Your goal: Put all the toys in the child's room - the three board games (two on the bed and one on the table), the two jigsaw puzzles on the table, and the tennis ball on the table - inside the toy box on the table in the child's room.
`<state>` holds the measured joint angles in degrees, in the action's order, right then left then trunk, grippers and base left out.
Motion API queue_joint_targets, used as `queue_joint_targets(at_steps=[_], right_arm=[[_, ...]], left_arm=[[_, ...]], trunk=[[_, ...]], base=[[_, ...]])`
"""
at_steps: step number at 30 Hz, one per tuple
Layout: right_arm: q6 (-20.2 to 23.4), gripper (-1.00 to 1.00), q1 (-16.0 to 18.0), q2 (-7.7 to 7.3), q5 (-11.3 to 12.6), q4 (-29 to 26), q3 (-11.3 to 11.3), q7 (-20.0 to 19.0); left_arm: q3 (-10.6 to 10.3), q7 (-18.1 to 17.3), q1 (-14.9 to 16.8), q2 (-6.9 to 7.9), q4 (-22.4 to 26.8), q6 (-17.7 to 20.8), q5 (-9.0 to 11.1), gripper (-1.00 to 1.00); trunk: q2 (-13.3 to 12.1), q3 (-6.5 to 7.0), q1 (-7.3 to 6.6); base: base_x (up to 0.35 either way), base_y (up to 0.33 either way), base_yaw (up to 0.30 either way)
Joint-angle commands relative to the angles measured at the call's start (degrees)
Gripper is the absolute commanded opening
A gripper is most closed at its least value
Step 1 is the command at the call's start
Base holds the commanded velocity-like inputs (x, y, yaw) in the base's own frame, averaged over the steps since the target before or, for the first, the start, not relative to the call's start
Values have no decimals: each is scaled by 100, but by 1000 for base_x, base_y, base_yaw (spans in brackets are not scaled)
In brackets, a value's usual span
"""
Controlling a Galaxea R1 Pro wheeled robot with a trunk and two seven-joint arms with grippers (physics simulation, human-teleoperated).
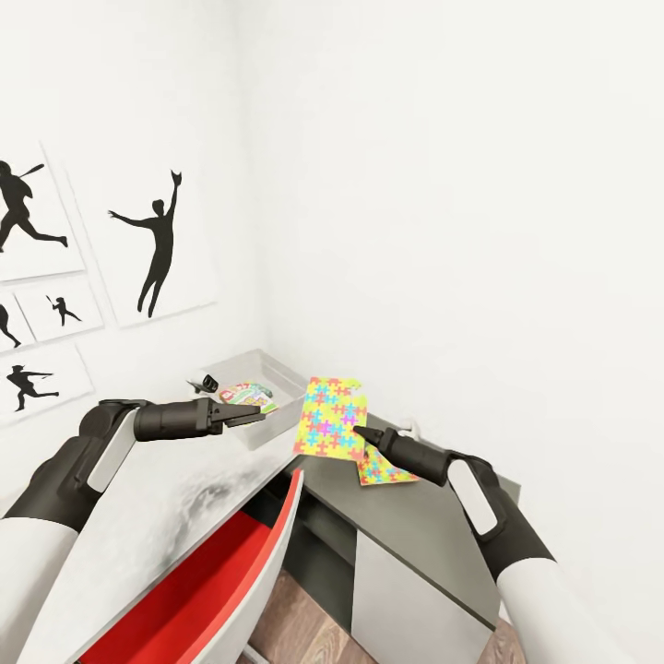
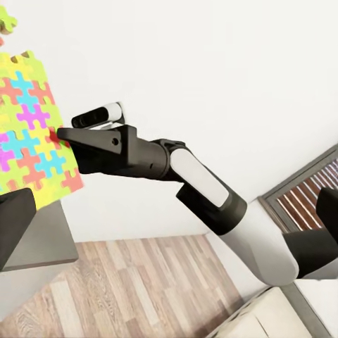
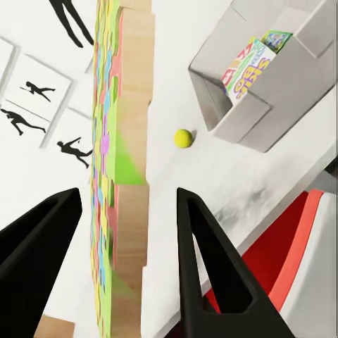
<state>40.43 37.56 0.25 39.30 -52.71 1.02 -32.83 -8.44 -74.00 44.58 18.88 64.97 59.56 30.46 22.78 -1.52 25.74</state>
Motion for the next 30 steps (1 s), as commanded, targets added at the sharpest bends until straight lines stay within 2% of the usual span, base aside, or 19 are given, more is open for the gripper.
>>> queue_joint_targets(at_steps=[1,7,11,15,25,30], right_arm=[[39,-100,5,-8,21,-13,-5,3],[86,-100,5,-5,-31,-111,5,57],[160,-100,35,-16,-19,-100,2,346],[517,-100,83,9,21,-210,-25,632],[658,-100,160,82,-4,-333,-25,716],[682,-100,214,109,33,-511,-12,1161]], left_arm=[[-11,-9,7,7,-1,44,14,100],[-3,-15,7,16,-1,44,10,100],[-1,-17,7,19,-1,44,5,100],[0,-18,7,19,-8,44,-6,100],[10,-18,7,25,-10,44,-5,100],[73,-18,7,28,-10,44,-5,100]], trunk=[[14,-14,4],[14,-14,4],[14,-14,4],[14,-14,4],[14,-14,4],[14,-14,4]], base=[[0,0,0],[0,0,0],[0,0,0],[0,0,0],[0,0,0],[0,0,4]])
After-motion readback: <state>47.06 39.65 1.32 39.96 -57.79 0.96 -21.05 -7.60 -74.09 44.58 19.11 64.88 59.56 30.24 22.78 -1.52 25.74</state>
